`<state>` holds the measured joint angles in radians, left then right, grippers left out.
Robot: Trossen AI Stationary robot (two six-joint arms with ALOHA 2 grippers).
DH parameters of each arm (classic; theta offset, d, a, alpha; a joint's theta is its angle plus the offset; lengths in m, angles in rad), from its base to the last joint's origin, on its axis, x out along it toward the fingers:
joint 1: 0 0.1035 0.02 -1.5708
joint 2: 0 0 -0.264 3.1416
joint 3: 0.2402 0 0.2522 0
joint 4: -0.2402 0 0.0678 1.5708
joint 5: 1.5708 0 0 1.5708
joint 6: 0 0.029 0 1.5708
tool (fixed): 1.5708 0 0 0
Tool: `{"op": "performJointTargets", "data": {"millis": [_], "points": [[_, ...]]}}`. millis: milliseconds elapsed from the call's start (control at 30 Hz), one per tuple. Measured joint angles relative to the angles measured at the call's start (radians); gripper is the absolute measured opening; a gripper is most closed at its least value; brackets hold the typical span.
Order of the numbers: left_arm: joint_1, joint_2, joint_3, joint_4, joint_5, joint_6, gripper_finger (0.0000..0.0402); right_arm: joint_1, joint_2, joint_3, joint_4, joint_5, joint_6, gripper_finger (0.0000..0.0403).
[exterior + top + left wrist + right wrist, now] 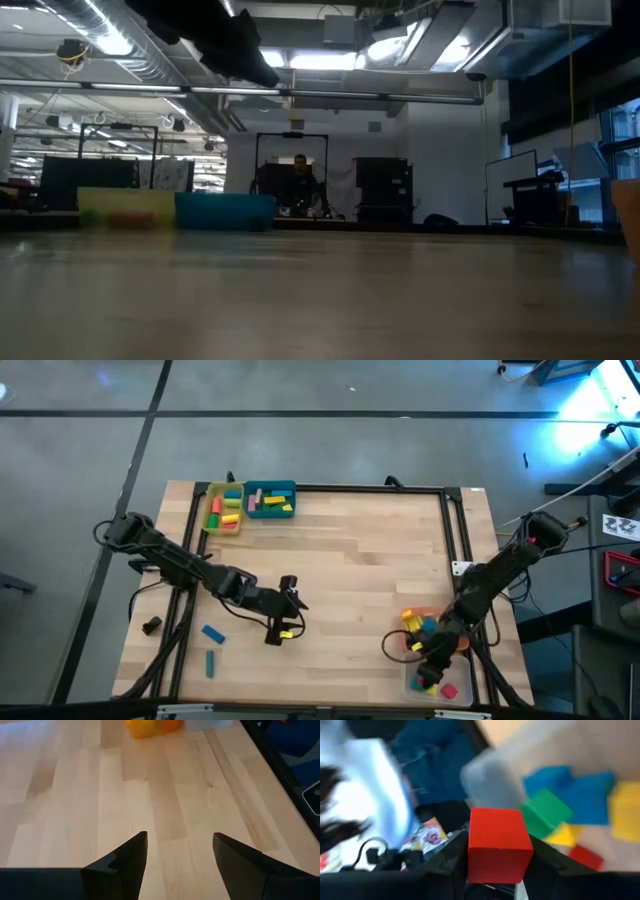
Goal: Sort blocks by size
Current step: Put the red square block into the transparent bin
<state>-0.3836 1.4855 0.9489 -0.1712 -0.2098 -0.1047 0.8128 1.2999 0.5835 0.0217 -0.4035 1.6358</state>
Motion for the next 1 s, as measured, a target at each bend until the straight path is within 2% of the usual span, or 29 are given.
{"op": "performJointTargets", "data": {"millis": [133,233,333,467,533,633,767,867,1000], "points": [[0.0,-0.001,0.0,-0.006,-0.004,0.008,0.021,0.021,0.0,-0.001,-0.07,-0.008,0.075,0.0148],[0.0,-0.002,0.0,-0.017,-0.004,0.012,0.021,0.019,0.0,-0.001,-0.073,-0.017,0.116,0.0189],[-0.001,-0.021,0.003,-0.094,-0.003,0.002,0.021,0.019,0.0,-0.001,-0.074,-0.017,0.118,0.0233],[-0.008,-0.073,0.042,-0.303,0.003,-0.159,0.021,0.018,0.0,-0.001,-0.075,-0.018,0.117,0.0275],[-0.019,-0.095,0.048,-0.411,0.052,-0.266,0.021,0.018,0.0,-0.001,-0.076,-0.019,0.117,0.0288],[-0.058,-0.109,0.048,-0.573,0.142,-0.337,0.021,0.018,0.0,-0.001,-0.076,-0.046,0.115,0.0298],[-0.136,-0.109,0.024,-0.762,0.164,-0.374,0.021,0.019,0.0,-0.001,-0.076,-0.036,0.114,0.0301],[-0.189,-0.109,-0.018,-0.841,0.17,-0.4,0.021,0.019,0.0,-0.001,-0.075,0.006,0.113,0.03],[-0.245,-0.109,-0.075,-0.844,0.211,-0.412,0.021,0.018,-0.001,-0.001,-0.076,0.007,0.117,0.0299]]}}
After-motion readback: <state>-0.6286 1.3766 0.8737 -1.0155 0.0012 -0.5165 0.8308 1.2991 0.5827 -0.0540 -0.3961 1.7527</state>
